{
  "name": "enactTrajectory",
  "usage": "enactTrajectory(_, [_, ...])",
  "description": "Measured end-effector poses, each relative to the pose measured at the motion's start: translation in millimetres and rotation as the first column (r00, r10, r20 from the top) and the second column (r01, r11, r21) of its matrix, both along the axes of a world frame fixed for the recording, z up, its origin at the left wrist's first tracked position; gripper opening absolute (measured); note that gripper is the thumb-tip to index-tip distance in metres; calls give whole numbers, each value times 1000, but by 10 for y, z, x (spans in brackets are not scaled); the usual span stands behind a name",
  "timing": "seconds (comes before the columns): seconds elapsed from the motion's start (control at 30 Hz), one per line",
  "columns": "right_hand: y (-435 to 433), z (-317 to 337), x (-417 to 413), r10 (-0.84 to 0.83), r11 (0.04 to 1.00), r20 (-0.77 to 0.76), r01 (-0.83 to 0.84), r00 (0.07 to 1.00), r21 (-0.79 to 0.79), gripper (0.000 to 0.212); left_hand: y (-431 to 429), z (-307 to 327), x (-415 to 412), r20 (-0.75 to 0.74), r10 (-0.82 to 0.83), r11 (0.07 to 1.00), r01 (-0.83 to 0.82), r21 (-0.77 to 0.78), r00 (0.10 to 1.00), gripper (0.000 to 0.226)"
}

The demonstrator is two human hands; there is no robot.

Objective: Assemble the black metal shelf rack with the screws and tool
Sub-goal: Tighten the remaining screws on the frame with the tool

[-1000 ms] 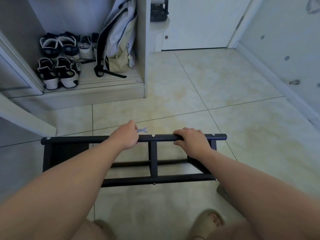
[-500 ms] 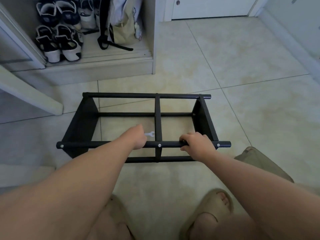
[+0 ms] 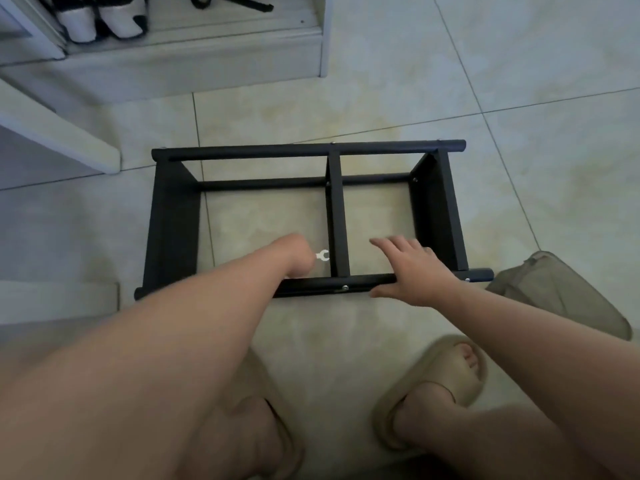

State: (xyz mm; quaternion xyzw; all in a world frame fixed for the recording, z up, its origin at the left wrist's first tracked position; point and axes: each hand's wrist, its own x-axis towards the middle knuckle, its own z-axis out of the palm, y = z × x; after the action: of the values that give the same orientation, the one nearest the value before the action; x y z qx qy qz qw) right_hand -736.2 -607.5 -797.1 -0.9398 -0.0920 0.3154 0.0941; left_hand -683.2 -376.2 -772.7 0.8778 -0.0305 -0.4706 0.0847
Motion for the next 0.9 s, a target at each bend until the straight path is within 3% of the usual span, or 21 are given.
enactTrajectory(0.07, [70, -44, 67, 67, 997, 42, -69, 997, 31, 112, 37, 64, 186, 1, -132, 991, 132, 20, 991, 29])
enactTrajectory(0.2, [220, -188, 228, 183, 982, 120, -186, 976, 13, 122, 108, 67, 506, 86, 42, 996, -35, -88, 995, 26])
enactTrajectory(0.27, [272, -254, 311, 208, 977, 136, -212, 969, 9, 122, 134, 15, 570, 84, -138, 986, 145, -86, 987, 25])
enactTrajectory(0.37, [335, -341, 371, 250, 966, 140, -258, 958, 38, 125, 201, -192, 557, -7, -170, 976, 168, -140, 985, 13])
enactTrajectory(0.67, [342, -426, 353, 399, 909, 215, -416, 891, 35, 135, 437, -590, 537, -61, 1, 944, -21, -328, 998, 9])
enactTrajectory(0.9, [319, -494, 288, 392, 903, 316, -427, 864, 46, 126, 338, -736, 436, -143, 210, 835, -254, -487, 967, 8])
